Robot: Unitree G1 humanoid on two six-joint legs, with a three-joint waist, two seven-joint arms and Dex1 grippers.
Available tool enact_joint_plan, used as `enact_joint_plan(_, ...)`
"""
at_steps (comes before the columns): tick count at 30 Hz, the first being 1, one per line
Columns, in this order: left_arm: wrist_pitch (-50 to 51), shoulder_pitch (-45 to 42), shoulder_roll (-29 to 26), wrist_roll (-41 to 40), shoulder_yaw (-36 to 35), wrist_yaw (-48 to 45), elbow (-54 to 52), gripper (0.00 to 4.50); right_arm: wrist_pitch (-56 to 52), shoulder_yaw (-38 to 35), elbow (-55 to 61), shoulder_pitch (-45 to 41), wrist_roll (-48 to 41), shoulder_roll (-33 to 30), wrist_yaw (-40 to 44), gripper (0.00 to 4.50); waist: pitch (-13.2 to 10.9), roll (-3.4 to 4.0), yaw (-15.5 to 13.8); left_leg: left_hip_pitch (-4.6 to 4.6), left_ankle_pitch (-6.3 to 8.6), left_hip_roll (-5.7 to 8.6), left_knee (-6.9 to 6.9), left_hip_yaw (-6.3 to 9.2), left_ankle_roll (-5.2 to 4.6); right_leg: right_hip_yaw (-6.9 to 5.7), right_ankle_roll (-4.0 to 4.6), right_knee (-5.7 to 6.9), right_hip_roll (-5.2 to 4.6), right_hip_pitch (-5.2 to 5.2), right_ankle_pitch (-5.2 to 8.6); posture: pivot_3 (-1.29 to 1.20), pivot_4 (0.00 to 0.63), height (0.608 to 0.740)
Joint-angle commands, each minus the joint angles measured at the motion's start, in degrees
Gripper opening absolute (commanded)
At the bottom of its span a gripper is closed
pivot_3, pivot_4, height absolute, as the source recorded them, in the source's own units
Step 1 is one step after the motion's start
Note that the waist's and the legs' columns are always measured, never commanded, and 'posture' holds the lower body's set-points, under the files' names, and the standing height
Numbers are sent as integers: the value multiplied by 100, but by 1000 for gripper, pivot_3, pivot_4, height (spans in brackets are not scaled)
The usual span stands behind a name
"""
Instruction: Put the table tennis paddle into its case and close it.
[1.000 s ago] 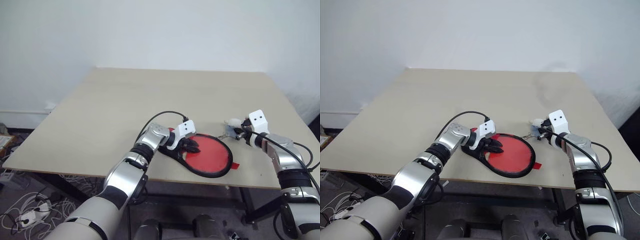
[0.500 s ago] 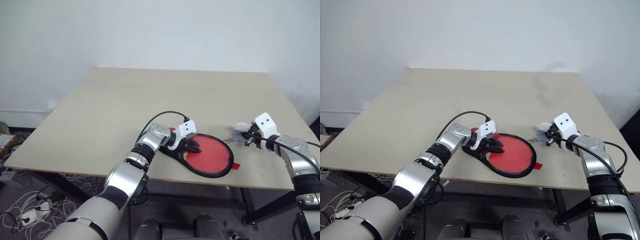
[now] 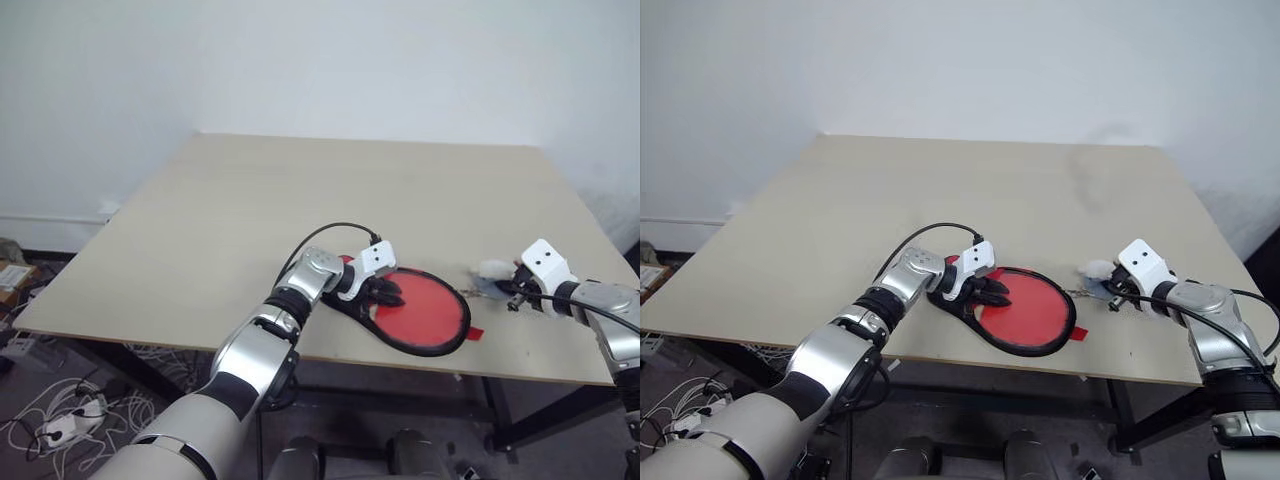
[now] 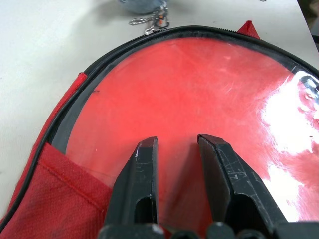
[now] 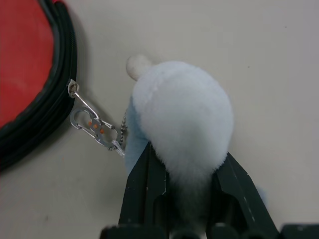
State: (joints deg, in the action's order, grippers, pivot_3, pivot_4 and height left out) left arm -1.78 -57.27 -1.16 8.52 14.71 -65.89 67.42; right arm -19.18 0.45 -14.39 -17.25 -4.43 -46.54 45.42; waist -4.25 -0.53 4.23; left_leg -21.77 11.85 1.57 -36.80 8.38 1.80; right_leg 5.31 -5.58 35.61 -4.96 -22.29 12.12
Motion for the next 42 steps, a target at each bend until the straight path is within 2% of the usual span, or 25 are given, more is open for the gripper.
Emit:
enact_joint_plan(1, 141, 114, -52, 181, 136, 33, 171, 1271, 24, -331, 213, 56, -52, -306, 114, 523, 0, -1, 0, 0, 0, 0, 0, -1, 0, 0, 0, 0, -1, 0, 0, 0, 0, 740)
enact_joint_plan(18, 147, 93, -1, 178, 133, 64, 192, 1271, 2, -773, 1176, 1047, -600, -864, 1044, 523, -10, -16, -27, -7, 3, -1, -4, -1, 4, -4, -1, -10, -3, -1, 2, 0, 0, 740)
enact_joint_plan(42, 176, 34, 24, 154, 93, 118, 247, 1271, -40, -1222, 1652, 1748, -1163, -1346, 2018, 523, -6, -10, -118, -33, 5, -5, -3, 0, 5, -14, -13, -71, -5, 4, -4, 0, 0, 740)
